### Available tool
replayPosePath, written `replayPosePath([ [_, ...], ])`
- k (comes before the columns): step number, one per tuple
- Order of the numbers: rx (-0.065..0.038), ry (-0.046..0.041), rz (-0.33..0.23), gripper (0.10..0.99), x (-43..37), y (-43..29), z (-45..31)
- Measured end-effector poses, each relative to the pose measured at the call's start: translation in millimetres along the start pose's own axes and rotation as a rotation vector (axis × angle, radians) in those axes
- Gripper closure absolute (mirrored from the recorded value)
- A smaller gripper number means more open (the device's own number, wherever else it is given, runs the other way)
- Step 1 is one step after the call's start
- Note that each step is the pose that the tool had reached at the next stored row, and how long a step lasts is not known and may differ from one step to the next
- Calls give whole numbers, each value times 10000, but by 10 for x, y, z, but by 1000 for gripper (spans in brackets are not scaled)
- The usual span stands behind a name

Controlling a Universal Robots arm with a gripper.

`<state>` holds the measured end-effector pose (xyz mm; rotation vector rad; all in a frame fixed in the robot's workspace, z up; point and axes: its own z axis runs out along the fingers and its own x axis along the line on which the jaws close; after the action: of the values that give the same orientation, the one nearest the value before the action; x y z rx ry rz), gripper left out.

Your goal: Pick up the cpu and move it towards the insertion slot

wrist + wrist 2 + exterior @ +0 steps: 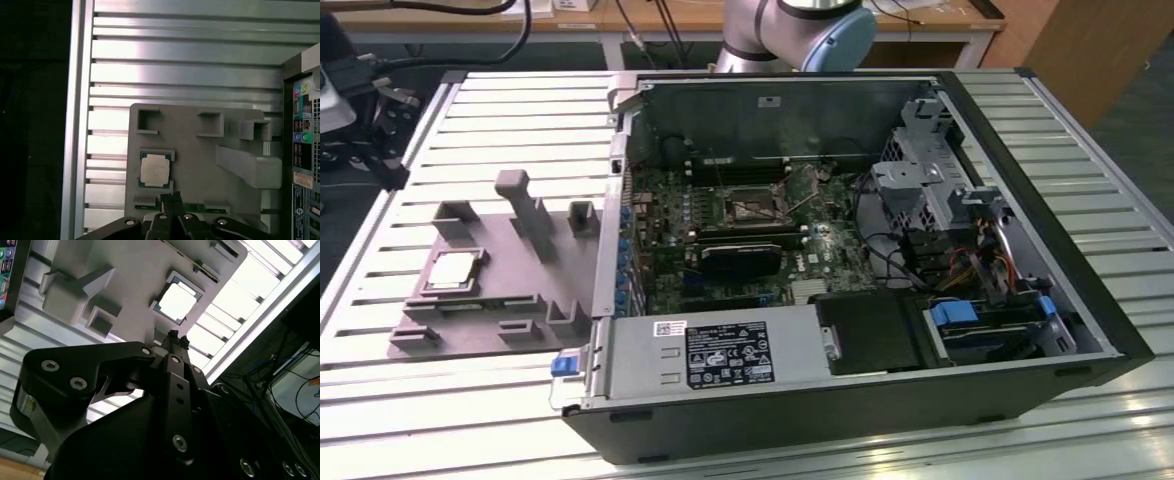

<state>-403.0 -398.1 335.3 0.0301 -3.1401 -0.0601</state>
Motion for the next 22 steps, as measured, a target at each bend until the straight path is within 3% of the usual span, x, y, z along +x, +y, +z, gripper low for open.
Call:
replayPosePath([
  [22,1,1,0,984,44,-22,391],
])
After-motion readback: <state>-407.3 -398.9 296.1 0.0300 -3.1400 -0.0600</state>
